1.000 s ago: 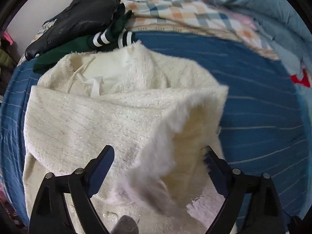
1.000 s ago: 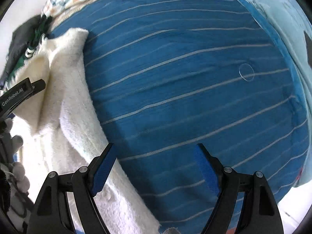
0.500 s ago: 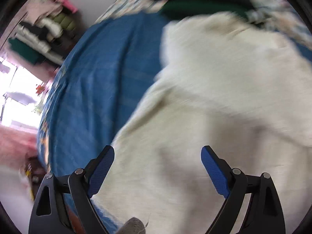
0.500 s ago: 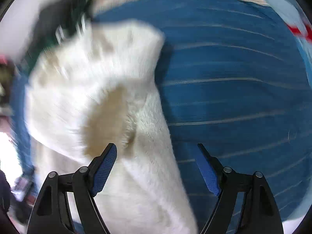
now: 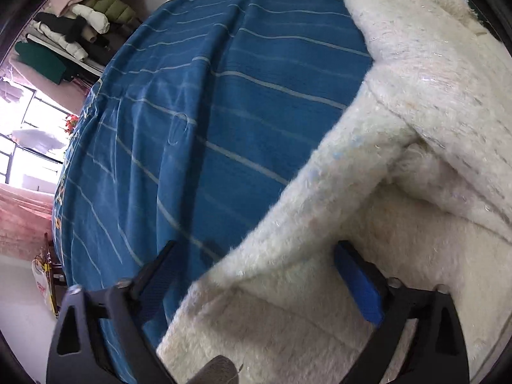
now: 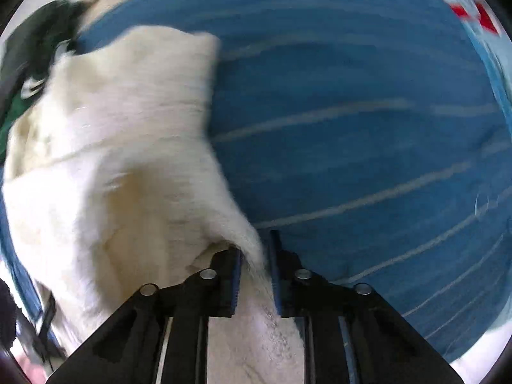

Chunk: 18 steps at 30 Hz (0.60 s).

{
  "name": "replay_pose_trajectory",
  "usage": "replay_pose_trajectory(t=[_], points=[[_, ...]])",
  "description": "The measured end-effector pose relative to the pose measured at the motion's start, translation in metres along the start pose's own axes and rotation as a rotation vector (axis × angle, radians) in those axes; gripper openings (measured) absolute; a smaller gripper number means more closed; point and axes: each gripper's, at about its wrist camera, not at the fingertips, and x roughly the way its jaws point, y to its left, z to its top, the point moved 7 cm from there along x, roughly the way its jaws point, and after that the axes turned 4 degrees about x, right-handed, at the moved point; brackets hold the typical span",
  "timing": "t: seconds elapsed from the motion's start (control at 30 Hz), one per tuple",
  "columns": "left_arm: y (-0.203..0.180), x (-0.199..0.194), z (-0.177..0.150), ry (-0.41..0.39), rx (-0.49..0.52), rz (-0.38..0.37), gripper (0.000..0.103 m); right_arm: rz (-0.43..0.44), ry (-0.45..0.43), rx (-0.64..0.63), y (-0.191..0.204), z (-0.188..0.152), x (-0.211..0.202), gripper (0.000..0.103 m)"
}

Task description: Fold large clothes

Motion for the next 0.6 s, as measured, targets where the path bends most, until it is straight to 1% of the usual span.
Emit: replay_pose_trajectory(t=[0.03, 0.1, 0.13, 0.17, 0.2, 0.27, 0.3, 0.33, 0.4, 0.43, 0.47, 0.5, 0.53, 0.57, 0.6], points=[[-0.001, 0.003, 0.001, -0.007, -0.004, -0.016, 0.103, -0.031, 0.011, -0.042, 0.002, 0.000, 0.004, 0.034], [0.000, 0.007, 0.005, -0.030, -0.030, -0.052, 0.103, -0.051, 0.057, -0.088, 0.004, -0.002, 0.019, 0.034], [0.001, 0.010, 0.006, -0.026, -0.049, -0.079, 0.103, -0.071, 0.049, -0.101, 0.002, 0.003, 0.026, 0.029], [0.002, 0.012, 0.007, -0.017, -0.064, -0.104, 0.103, -0.072, 0.051, -0.089, 0.001, 0.007, 0.030, 0.027], [0.004, 0.013, 0.007, -0.006, -0.073, -0.127, 0.103, -0.064, 0.069, -0.039, 0.000, 0.012, 0.030, 0.027], [0.006, 0.012, 0.008, 0.015, -0.068, -0.160, 0.103, -0.056, 0.091, 0.031, -0.002, 0.012, 0.018, 0.026], [0.009, 0.008, 0.007, 0.023, -0.066, -0.164, 0.103, -0.046, 0.096, 0.076, -0.007, 0.012, 0.010, 0.027], [0.011, 0.005, 0.007, 0.025, -0.062, -0.155, 0.103, -0.017, 0.093, 0.143, -0.015, 0.011, -0.004, 0.031], [0.018, -0.006, 0.007, 0.015, -0.051, -0.125, 0.103, 0.085, 0.055, 0.275, -0.027, 0.003, -0.035, 0.034], [0.021, -0.015, 0.008, 0.001, -0.053, -0.123, 0.103, 0.201, 0.008, 0.343, -0.028, 0.002, -0.055, 0.040], [0.024, -0.024, 0.009, -0.013, -0.059, -0.124, 0.103, 0.274, -0.013, 0.365, -0.025, 0.003, -0.064, 0.053], [0.025, -0.031, 0.011, -0.023, -0.065, -0.123, 0.103, 0.340, -0.024, 0.375, -0.019, 0.005, -0.070, 0.060], [0.027, -0.039, 0.014, -0.038, -0.074, -0.123, 0.103, 0.417, -0.025, 0.375, -0.009, 0.010, -0.074, 0.073], [0.029, -0.043, 0.018, -0.050, -0.082, -0.125, 0.103, 0.492, -0.021, 0.359, 0.006, 0.017, -0.072, 0.075], [0.029, -0.049, 0.022, -0.062, -0.089, -0.125, 0.103, 0.501, -0.010, 0.331, 0.019, 0.021, -0.066, 0.075]])
